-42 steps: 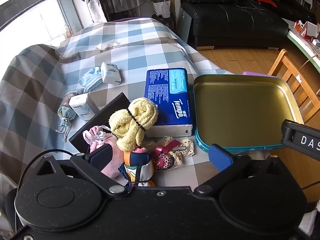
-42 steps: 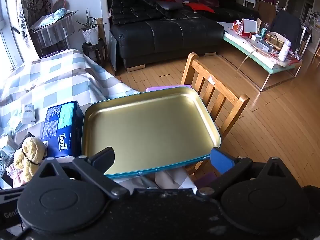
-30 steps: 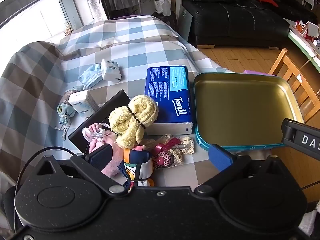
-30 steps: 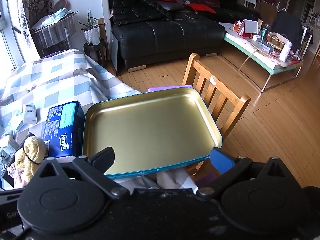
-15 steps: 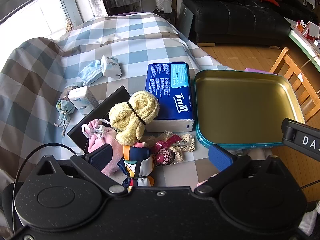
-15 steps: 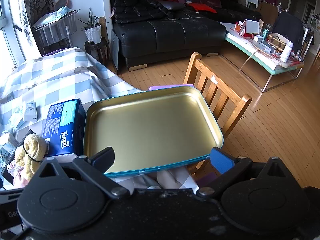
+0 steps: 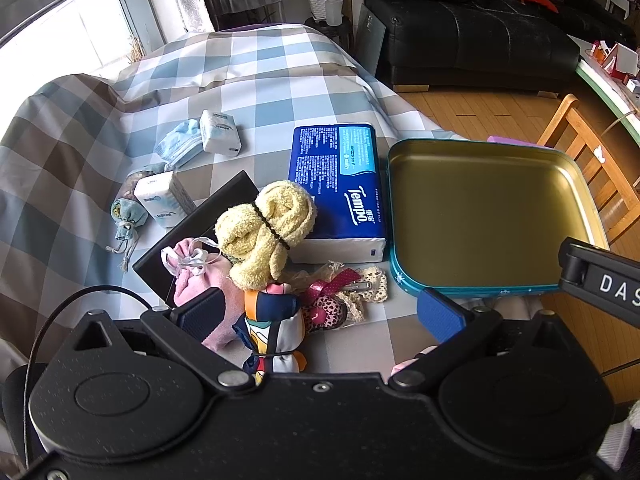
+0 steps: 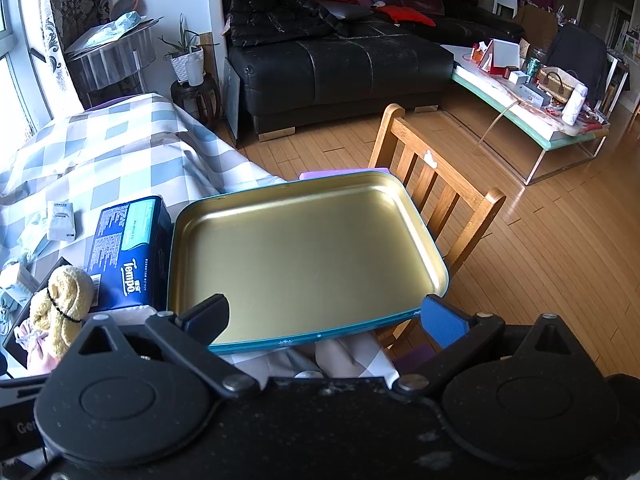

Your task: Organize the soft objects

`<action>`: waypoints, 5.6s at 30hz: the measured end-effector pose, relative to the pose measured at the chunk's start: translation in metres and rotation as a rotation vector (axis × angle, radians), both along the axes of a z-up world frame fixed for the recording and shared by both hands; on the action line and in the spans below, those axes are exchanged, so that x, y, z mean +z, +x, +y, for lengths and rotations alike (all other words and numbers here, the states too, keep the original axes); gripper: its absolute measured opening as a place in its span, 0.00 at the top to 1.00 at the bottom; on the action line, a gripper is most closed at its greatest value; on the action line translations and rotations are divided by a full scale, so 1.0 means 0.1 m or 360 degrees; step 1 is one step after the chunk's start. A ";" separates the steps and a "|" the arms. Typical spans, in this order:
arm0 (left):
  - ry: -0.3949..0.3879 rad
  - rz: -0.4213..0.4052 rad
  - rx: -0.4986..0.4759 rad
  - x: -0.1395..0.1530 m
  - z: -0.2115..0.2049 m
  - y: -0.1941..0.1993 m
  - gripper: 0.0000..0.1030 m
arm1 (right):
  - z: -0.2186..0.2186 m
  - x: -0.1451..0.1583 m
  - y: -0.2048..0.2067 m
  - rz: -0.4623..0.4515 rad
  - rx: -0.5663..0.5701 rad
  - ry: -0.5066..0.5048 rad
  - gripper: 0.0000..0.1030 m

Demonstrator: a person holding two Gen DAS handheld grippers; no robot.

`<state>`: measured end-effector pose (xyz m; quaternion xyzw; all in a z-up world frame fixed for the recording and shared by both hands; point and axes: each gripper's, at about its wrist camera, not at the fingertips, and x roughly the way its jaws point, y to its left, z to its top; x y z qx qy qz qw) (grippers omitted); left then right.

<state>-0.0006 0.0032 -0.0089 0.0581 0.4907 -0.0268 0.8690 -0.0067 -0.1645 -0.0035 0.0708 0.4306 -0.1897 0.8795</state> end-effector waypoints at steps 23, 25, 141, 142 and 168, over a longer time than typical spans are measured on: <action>-0.0006 0.0010 -0.0003 -0.04 -0.03 -0.02 0.04 | 0.01 0.00 0.00 0.0001 -0.0001 0.0001 0.00; -0.0006 0.0011 -0.0002 -0.03 -0.02 -0.02 0.04 | 0.01 0.00 0.00 0.0002 -0.0001 0.0001 0.00; -0.0206 0.0004 0.0308 -0.91 1.86 1.66 0.13 | 0.88 -0.87 0.39 0.0401 0.0458 0.0278 0.41; -0.0221 0.0012 0.0318 -0.92 1.88 1.66 0.18 | 0.88 -0.87 0.39 0.0399 0.0458 0.0280 0.41; -0.0284 -0.0275 0.0485 -0.53 2.05 1.17 0.51 | 0.18 -0.46 0.21 0.0060 0.0113 0.0532 0.41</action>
